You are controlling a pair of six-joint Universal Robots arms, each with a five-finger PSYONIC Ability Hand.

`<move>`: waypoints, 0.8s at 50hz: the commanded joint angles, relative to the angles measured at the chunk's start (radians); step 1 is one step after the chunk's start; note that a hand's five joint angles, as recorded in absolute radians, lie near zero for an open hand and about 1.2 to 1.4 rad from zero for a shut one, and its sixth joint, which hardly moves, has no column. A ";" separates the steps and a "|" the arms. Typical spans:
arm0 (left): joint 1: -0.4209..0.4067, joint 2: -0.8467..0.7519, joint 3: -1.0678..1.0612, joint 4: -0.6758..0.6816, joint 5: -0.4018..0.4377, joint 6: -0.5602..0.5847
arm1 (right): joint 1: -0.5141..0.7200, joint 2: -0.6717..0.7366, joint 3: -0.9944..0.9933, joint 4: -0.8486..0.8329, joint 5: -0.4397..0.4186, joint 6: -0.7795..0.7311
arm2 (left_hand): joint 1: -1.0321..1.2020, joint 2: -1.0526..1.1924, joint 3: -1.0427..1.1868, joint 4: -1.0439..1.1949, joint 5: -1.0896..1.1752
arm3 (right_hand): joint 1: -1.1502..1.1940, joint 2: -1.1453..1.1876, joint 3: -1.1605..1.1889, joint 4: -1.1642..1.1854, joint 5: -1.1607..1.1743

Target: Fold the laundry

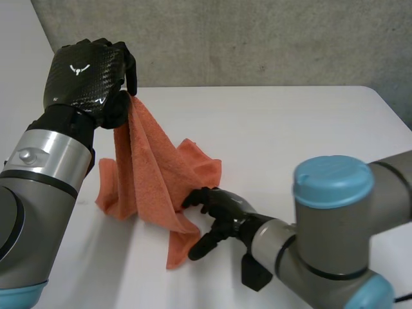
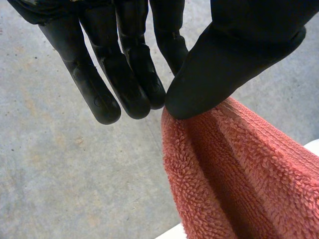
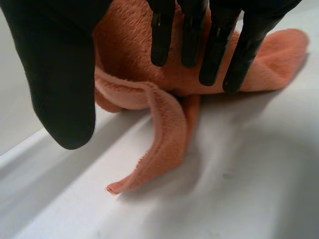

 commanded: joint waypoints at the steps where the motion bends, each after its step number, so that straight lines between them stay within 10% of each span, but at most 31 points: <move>1: 0.000 0.006 0.000 0.000 0.000 0.000 | 0.062 0.124 -0.135 -0.011 0.017 -0.001 | 0.206 0.178 0.180 0.179 0.190 | 0.204 0.152 0.144 0.146 0.157; 7: 0.001 0.007 0.000 0.000 0.000 -0.001 | 0.088 0.213 -0.215 -0.031 0.050 0.052 | 0.206 0.178 0.180 0.179 0.190 | 0.477 0.425 0.417 0.419 0.430; 9: 0.000 0.007 0.000 0.000 0.000 -0.003 | 0.087 0.215 -0.227 -0.059 0.086 0.053 | 0.206 0.178 0.180 0.179 0.190 | 1.031 0.979 0.971 0.973 0.983; 17: 0.020 0.006 -0.020 -0.003 -0.001 0.000 | -0.014 0.011 -0.194 -0.091 0.240 -0.090 | 0.206 0.178 0.180 0.179 0.190 | 1.034 0.982 0.974 0.976 0.986; 23: 0.029 0.006 -0.023 -0.008 0.002 0.000 | -0.265 -0.179 -0.180 -0.091 0.223 -0.491 | 0.206 0.178 0.180 0.179 0.190 | 1.034 0.982 0.974 0.976 0.986; 31: 0.017 -0.008 -0.028 -0.012 0.003 0.000 | -0.304 -0.315 -0.267 0.059 0.148 -0.850 | 0.206 0.178 0.180 0.179 0.190 | 1.034 0.982 0.974 0.976 0.986; 40: -0.074 -0.161 -0.032 -0.012 0.006 -0.003 | -0.344 -0.299 -0.266 0.181 0.111 -0.923 | 0.206 0.178 0.180 0.179 0.190 | 1.034 0.982 0.974 0.976 0.986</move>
